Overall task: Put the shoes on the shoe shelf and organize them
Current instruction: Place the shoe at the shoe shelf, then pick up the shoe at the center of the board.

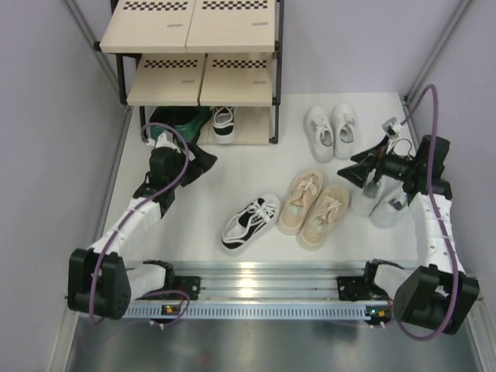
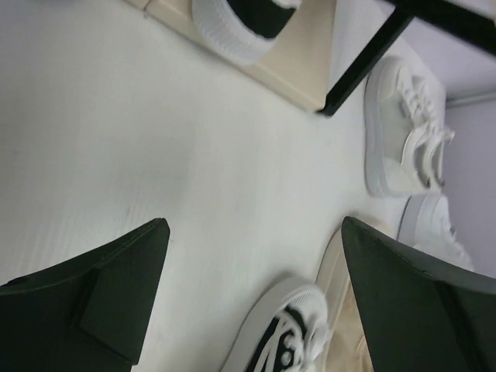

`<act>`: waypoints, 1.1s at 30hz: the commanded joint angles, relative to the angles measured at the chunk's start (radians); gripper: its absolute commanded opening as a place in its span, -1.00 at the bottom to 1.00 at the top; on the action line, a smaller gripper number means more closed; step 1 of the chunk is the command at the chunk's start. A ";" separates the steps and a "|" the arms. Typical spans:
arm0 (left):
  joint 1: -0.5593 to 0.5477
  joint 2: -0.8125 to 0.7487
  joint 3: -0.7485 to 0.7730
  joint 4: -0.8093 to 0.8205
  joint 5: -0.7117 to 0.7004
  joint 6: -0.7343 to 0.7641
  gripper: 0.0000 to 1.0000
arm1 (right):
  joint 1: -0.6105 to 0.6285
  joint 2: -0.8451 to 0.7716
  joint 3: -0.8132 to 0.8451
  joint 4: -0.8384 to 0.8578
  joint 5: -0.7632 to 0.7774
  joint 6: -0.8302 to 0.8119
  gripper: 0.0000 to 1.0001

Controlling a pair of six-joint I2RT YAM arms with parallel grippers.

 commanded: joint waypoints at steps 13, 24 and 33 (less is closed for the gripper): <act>-0.543 -0.421 -0.350 -0.242 -0.136 0.077 0.47 | 0.380 0.068 0.108 -0.391 0.212 -0.539 0.99; -0.694 -0.202 -0.301 -0.241 -0.436 0.104 -0.38 | 0.385 0.043 0.071 -0.400 0.215 -0.561 0.99; -0.740 -0.465 -0.299 -0.230 -0.427 -0.009 -1.00 | 0.514 0.100 0.128 -0.489 0.304 -0.607 0.99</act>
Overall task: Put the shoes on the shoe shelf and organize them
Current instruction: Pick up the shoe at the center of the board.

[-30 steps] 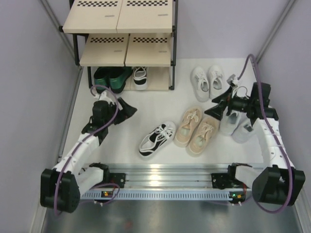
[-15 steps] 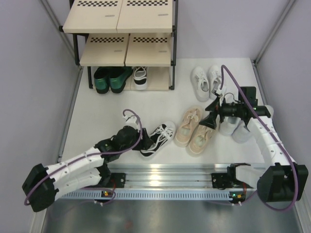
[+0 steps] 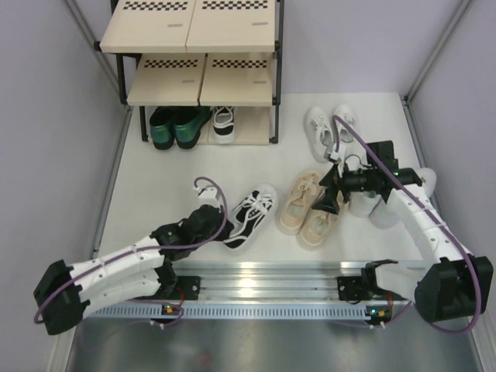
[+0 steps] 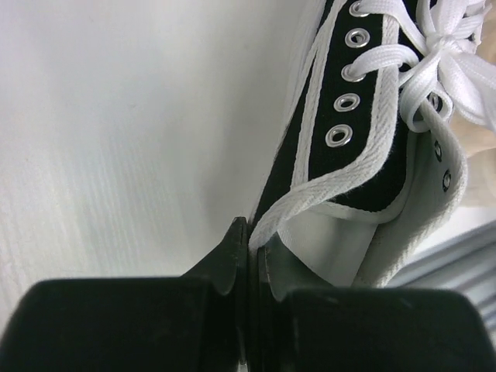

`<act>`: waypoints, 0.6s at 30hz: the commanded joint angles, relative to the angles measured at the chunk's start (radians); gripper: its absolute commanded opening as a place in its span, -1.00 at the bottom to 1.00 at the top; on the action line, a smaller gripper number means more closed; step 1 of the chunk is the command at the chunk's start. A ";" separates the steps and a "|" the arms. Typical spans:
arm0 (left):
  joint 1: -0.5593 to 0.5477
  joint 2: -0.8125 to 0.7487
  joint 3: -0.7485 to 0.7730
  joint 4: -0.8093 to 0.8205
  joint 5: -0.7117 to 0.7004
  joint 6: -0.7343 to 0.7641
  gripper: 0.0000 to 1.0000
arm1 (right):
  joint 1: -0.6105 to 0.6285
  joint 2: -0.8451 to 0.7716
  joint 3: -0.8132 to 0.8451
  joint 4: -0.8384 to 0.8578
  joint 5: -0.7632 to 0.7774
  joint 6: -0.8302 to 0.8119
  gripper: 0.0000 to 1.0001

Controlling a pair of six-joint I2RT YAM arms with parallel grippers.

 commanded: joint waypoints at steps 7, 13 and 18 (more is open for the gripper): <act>-0.011 -0.374 -0.073 0.100 -0.086 -0.439 -1.00 | 0.249 0.143 0.267 -0.134 0.090 0.117 0.99; -0.037 -0.257 -0.072 0.207 -0.156 -0.608 -1.00 | 0.425 0.211 0.335 0.106 0.275 0.582 0.99; -0.069 -0.157 -0.032 0.334 -0.231 -0.674 -1.00 | 0.592 0.223 0.267 0.251 0.662 0.921 0.99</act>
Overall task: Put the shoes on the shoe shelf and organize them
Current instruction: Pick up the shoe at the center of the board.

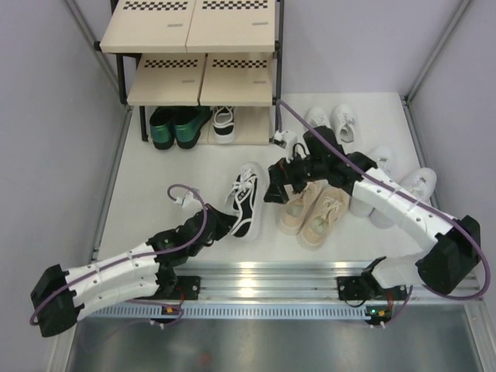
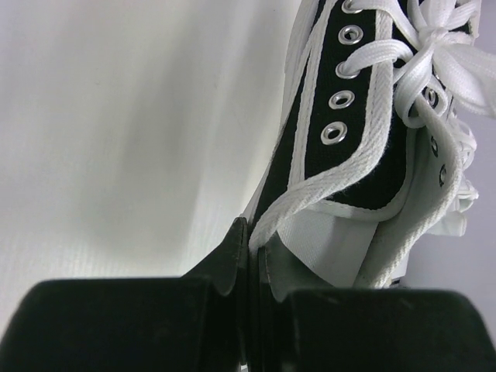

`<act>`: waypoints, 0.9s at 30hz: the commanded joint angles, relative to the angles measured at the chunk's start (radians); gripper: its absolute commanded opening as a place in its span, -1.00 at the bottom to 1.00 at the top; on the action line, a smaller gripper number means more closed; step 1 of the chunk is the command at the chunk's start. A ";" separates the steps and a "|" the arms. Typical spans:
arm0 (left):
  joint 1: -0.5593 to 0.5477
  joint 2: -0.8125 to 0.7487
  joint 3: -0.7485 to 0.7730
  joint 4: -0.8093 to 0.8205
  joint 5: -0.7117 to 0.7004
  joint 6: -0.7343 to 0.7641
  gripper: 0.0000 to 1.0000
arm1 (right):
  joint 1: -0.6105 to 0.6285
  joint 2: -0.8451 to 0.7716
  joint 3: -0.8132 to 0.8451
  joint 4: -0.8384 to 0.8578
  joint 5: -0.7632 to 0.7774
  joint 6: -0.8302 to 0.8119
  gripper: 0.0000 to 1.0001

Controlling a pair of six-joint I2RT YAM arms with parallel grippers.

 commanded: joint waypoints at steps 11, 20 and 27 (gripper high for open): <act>-0.038 0.163 0.086 0.474 -0.029 -0.133 -1.00 | 0.107 0.113 -0.076 0.282 0.228 0.456 0.99; -0.049 0.163 0.083 0.535 -0.001 -0.046 -1.00 | 0.029 0.173 -0.050 0.342 -0.108 0.349 -0.54; -0.049 -0.046 -0.104 0.812 0.183 0.239 0.59 | -0.117 0.058 -0.078 0.240 -0.344 0.005 -0.95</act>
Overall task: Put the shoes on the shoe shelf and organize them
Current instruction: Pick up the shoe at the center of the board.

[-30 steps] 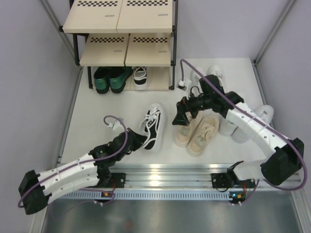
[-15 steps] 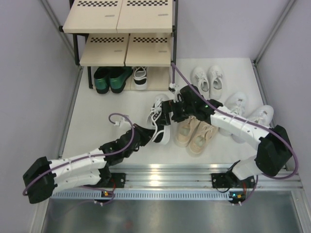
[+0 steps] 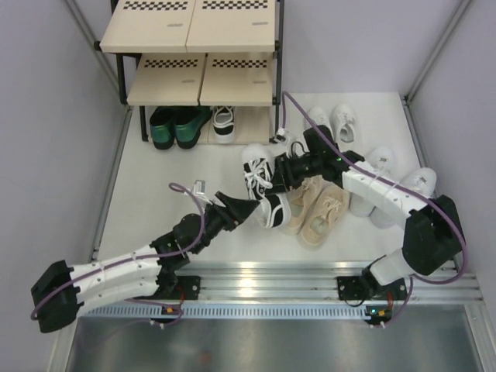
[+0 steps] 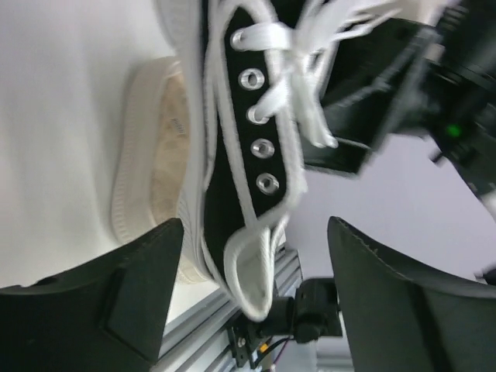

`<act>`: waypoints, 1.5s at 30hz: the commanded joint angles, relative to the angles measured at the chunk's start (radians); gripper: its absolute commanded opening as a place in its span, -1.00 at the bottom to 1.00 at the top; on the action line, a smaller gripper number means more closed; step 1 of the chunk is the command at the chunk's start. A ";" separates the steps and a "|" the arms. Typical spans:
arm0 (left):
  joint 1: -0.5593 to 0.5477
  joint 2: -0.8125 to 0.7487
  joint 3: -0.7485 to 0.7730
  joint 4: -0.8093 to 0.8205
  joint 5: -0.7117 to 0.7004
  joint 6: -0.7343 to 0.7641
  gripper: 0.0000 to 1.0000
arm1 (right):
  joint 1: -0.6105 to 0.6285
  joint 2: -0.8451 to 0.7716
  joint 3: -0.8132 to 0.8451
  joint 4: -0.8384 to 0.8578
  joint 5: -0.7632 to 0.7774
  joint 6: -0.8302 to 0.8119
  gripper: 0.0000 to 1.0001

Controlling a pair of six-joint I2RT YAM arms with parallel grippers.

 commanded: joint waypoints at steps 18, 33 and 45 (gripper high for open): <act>-0.001 -0.456 -0.037 -0.069 0.383 0.674 0.97 | 0.075 -0.167 0.069 -0.598 -0.471 -1.053 -1.00; 0.001 -0.089 0.002 0.324 0.554 0.605 0.31 | 0.115 -0.162 0.025 -0.546 -0.410 -1.030 -1.00; 0.138 -0.336 -0.193 0.086 0.216 0.188 -1.00 | 0.078 -0.299 -0.026 -0.305 -0.001 -0.753 0.72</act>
